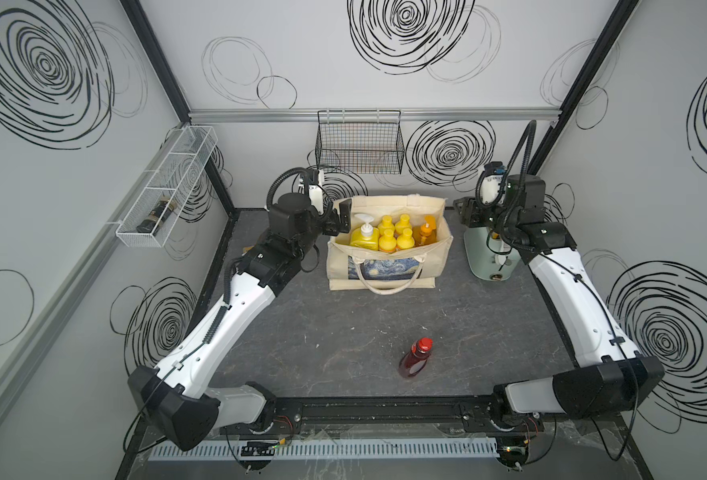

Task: Pack dish soap into the shopping bag
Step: Adjust the shopping bag at the center of the board.

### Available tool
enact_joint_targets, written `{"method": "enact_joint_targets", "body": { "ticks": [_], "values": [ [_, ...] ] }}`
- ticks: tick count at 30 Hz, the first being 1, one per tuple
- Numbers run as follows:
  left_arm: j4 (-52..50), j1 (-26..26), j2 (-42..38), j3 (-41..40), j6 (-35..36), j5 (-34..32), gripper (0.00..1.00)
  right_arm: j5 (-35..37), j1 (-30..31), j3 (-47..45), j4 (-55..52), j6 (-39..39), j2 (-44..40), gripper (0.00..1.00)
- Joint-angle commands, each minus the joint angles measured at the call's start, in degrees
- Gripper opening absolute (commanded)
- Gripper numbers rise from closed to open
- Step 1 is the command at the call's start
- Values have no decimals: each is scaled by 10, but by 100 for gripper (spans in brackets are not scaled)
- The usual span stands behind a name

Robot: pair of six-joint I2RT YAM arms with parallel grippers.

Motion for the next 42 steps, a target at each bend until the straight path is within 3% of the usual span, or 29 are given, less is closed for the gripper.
{"method": "enact_joint_targets", "body": {
  "ticks": [1, 15, 23, 28, 35, 39, 42],
  "values": [
    [-19, 15, 9, -36, -8, 16, 100, -16, 1, 0, -48, -31, 12, 57],
    [12, 23, 26, -70, 5, 35, 71, -25, 23, -9, -52, -27, 36, 52],
    [32, 24, 27, -80, 16, 32, 39, -8, 40, 1, -63, -28, 63, 49],
    [42, 24, 22, -86, 20, 29, 21, -6, 40, 2, -67, -26, 63, 34],
    [65, 20, 4, -96, 26, 27, 10, -9, 45, 12, -67, -23, 55, 10],
    [81, 20, -13, -103, 30, 22, 6, -3, 51, 16, -61, -18, 47, 0],
    [92, 20, -26, -108, 30, 15, 0, 0, 53, 22, -59, -15, 42, 0]
  ]
}}
